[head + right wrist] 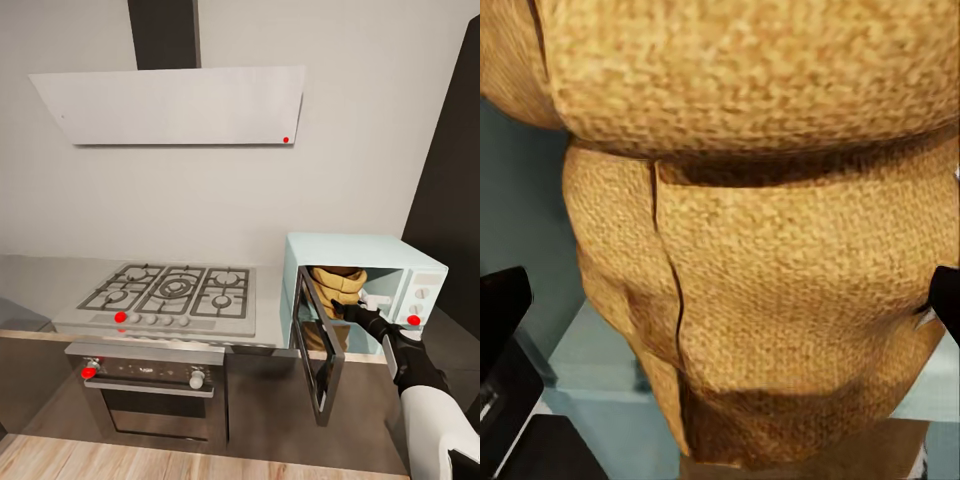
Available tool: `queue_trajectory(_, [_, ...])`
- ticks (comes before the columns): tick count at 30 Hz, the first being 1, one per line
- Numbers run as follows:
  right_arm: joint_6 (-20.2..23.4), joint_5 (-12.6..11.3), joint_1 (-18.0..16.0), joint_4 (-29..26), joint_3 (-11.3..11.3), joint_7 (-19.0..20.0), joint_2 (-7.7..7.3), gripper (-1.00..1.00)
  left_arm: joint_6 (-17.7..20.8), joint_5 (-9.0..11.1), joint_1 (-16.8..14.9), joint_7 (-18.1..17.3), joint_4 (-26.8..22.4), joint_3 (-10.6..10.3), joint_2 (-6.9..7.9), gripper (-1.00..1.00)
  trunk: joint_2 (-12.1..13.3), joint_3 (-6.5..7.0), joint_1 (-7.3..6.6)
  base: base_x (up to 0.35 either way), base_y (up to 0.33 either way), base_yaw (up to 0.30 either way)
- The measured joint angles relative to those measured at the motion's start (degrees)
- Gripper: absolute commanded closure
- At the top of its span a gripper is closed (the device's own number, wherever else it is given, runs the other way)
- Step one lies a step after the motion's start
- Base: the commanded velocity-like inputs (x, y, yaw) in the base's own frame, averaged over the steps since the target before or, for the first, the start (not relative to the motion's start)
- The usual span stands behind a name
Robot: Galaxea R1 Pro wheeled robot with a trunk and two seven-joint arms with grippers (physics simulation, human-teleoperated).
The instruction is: In the kitchen, take the popcorn bag from the countertop, put it into the microwave, and heat it until the popcorn is cooked so the cooked popcorn ends up inside the bag.
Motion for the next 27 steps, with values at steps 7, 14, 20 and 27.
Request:
queue_trajectory(7, [-0.10, 0.03, 0.00, 0.30, 0.00, -0.81, 1.02, -1.00, 0.06, -0.18, 0.02, -0.06, 0.01, -0.07, -0.03, -1.00, -0.01, 0.00, -0.03, 0.243, 0.000, 0.000])
queue_trajectory(14, [-0.44, 0.14, 0.00, 0.31, -0.16, -6.65, 0.99, -1.00, 0.07, -0.17, 0.00, -0.03, 0.00, -0.04, -0.02, -1.00, 0.00, 0.00, 0.00, 0.065, 0.000, 0.000])
queue_trajectory(20, [-2.47, 0.04, -0.01, 0.31, -0.26, -13.28, 0.83, -1.00, 0.06, -0.17, 0.04, 0.00, 0.01, -0.02, -0.02, -1.00, 0.00, 0.00, 0.00, 0.000, 0.000, 0.000])
queue_trajectory(27, [-2.53, 0.01, -0.01, 0.32, -0.37, -14.83, 0.76, -1.00, 0.07, -0.17, 0.00, -0.02, 0.00, 0.00, -0.02, -1.00, 0.00, 0.00, 0.00, 0.000, 0.000, 0.000])
